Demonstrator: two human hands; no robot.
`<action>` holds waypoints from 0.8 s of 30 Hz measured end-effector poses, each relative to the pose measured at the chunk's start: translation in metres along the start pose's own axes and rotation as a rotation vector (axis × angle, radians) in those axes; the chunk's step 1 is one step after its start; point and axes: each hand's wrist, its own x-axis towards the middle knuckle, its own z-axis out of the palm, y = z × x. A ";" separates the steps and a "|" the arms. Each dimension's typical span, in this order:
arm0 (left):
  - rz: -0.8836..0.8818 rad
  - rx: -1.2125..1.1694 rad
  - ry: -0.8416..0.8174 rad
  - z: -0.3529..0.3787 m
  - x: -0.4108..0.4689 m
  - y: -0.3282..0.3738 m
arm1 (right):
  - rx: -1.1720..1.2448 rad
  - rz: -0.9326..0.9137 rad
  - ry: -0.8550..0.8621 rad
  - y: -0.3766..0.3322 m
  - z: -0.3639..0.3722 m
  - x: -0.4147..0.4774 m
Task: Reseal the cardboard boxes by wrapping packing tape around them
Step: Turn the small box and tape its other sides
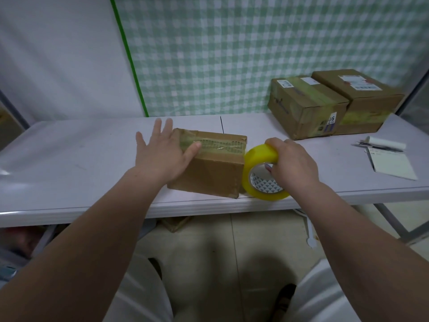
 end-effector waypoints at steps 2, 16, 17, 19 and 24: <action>0.147 -0.038 -0.024 0.001 0.000 0.005 | 0.002 0.001 -0.001 0.000 0.000 0.000; -0.083 0.045 -0.065 0.005 -0.001 0.030 | 0.023 0.009 0.026 -0.001 0.004 -0.003; -0.056 0.041 -0.061 0.005 -0.002 0.036 | 0.024 0.010 0.028 -0.002 0.004 -0.003; -0.008 0.037 -0.063 0.005 -0.004 0.048 | 0.025 0.010 0.033 -0.003 0.004 -0.003; 0.139 0.028 -0.045 0.009 -0.013 0.083 | 0.029 0.018 0.068 -0.003 0.008 -0.001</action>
